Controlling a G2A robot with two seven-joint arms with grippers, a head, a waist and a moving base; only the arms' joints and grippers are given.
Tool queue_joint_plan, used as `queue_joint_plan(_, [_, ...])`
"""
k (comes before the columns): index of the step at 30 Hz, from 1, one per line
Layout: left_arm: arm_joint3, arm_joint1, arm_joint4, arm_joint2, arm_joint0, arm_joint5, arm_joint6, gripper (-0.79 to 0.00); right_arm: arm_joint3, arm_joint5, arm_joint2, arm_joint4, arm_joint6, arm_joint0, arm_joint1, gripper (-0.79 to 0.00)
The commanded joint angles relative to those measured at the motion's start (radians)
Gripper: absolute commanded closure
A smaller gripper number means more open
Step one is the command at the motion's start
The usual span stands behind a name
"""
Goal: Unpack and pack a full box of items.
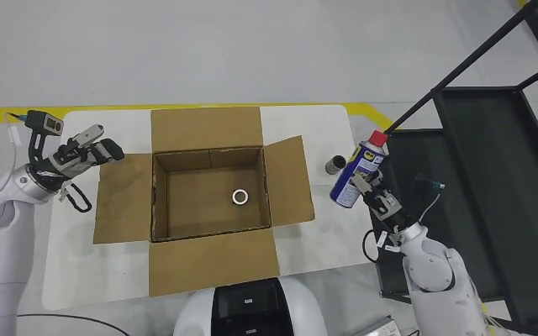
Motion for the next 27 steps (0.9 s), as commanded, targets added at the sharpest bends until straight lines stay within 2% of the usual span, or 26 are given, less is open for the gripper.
queue_joint_plan(1, [0.0,0.0,0.0,0.0,0.0,0.0,0.0,-0.785,0.06,-0.036,-0.011,-0.071,-0.109,0.003,-0.004,0.0])
queue_joint_plan(3, [0.0,0.0,0.0,0.0,0.0,0.0,0.0,-0.785,0.111,-0.059,-0.032,-0.149,-0.227,0.01,-0.01,0.0])
queue_joint_plan(7, [0.0,0.0,0.0,0.0,0.0,0.0,0.0,-0.785,0.204,-0.025,-0.085,-0.345,-0.488,0.025,-0.025,0.0])
queue_joint_plan(9, [0.0,0.0,0.0,0.0,0.0,0.0,0.0,-0.785,0.251,0.041,-0.116,-0.478,-0.599,0.036,-0.031,0.0])
queue_joint_plan(15, [0.0,0.0,0.0,0.0,0.0,0.0,0.0,-0.785,0.403,0.19,-0.197,-0.721,-0.886,0.097,-0.042,0.0])
queue_joint_plan(27, [0.0,0.0,0.0,0.0,0.0,0.0,0.0,-0.785,0.414,0.206,-0.202,-0.747,-0.91,0.103,-0.042,0.0])
